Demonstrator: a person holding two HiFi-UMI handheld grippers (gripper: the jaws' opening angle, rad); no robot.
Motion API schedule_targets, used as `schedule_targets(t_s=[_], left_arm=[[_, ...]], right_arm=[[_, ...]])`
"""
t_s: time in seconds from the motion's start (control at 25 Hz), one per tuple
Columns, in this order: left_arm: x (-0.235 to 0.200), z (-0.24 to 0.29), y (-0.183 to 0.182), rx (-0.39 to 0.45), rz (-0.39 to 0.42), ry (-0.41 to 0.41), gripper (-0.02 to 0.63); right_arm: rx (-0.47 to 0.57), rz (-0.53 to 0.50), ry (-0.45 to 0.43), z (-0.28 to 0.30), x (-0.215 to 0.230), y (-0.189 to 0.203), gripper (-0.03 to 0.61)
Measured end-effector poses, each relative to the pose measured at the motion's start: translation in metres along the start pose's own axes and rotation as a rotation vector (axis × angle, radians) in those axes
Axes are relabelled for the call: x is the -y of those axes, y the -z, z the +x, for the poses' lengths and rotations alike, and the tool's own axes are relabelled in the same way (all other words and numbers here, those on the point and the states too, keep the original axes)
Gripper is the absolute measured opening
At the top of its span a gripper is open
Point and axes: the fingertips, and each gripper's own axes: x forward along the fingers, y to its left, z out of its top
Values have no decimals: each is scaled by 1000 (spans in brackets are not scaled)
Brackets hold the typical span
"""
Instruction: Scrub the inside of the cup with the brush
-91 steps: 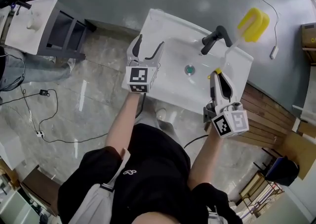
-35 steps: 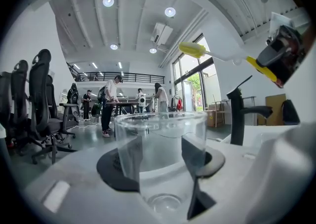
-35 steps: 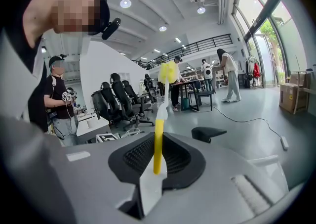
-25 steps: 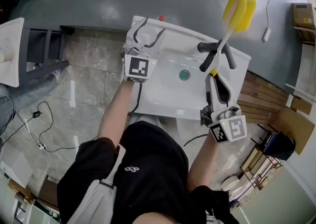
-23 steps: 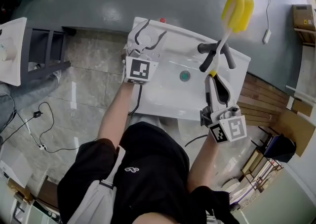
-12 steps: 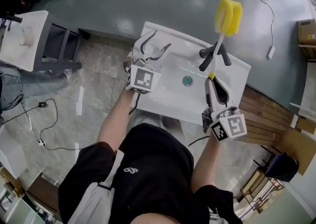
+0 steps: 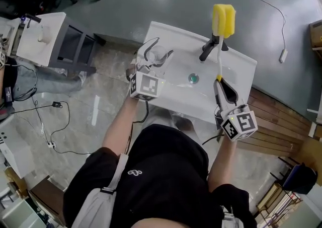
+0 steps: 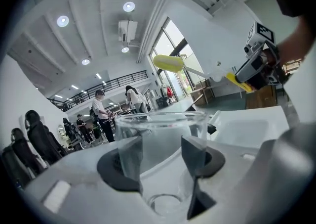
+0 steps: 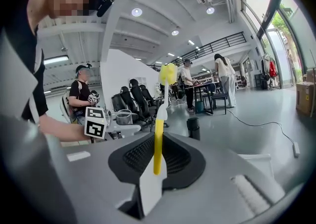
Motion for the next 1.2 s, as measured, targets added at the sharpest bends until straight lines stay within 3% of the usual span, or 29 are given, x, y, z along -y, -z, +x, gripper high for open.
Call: schedule_targets(t_s=[0.24, 0.56, 0.96, 1.2], left_arm=[[18, -17, -4, -83, 129, -18, 270], [44, -28, -9, -208, 232, -37, 270], [49, -34, -4, -328, 440, -29, 270], [50, -31, -4, -369, 525, -20, 270]], right_arm=[[-28, -31, -42, -34, 11, 18, 49], [-123, -132, -143, -76, 17, 39, 49], [-228, -261, -249, -92, 2, 62, 48], [-280, -319, -299, -90, -10, 70, 49]])
